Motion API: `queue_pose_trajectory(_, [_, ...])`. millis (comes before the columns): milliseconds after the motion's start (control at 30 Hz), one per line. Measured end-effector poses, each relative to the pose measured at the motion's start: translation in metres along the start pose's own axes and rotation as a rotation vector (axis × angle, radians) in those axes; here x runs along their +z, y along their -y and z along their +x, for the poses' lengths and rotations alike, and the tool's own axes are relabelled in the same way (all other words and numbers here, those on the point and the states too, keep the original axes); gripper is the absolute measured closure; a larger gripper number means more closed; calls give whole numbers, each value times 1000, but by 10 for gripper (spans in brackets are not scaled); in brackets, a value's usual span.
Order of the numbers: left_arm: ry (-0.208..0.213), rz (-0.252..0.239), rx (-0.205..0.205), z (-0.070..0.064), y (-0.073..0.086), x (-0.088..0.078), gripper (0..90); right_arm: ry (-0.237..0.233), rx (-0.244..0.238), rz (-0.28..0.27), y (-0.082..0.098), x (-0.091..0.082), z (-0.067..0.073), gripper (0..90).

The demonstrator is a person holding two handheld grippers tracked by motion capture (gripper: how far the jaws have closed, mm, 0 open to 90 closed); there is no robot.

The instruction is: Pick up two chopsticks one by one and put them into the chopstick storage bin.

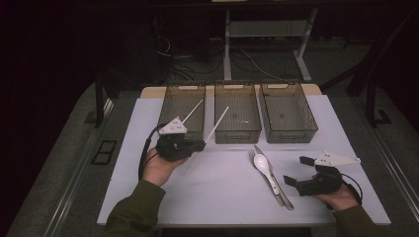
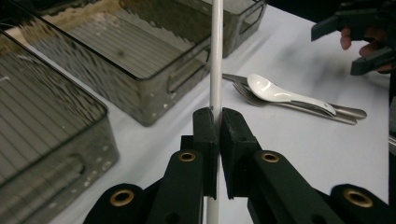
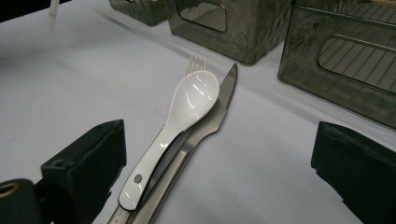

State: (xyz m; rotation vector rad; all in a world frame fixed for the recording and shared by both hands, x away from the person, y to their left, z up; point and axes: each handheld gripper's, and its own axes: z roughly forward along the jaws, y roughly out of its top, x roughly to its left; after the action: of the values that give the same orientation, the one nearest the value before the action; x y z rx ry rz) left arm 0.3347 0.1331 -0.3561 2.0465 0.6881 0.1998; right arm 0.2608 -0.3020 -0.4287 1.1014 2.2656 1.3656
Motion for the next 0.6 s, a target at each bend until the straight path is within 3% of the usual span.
queue_pose_trajectory(267, [-22,0,5,18,-21,-8,843,-2,2,2,0,0,0,33])
queue_pose_trajectory(600, [-80,-4,16,52,-57,-20,843,-2,1,1,0,0,0,33])
